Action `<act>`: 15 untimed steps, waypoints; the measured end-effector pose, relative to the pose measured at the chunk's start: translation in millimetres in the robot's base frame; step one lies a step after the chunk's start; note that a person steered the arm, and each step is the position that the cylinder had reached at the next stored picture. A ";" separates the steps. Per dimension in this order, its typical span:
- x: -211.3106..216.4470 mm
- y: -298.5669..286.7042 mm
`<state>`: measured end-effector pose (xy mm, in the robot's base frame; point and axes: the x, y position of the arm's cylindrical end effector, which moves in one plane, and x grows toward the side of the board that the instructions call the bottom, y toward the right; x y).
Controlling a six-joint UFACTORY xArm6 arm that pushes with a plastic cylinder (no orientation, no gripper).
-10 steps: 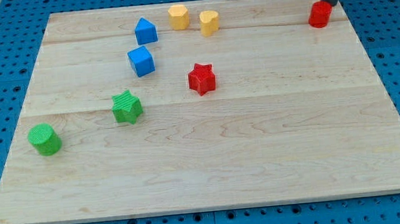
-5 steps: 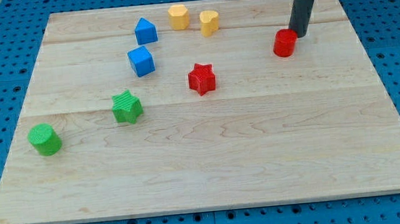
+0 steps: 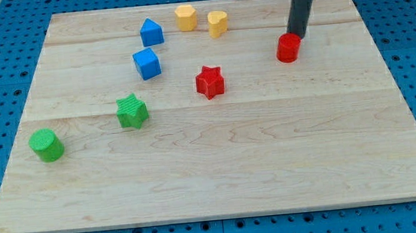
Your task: Place the red circle vertically below the red star
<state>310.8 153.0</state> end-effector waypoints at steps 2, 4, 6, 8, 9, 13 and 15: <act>0.9 -6.3; 25.8 -4.8; 61.6 2.8; 74.2 11.9; 52.3 29.0; 41.4 27.1; 68.3 2.1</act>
<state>379.1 155.1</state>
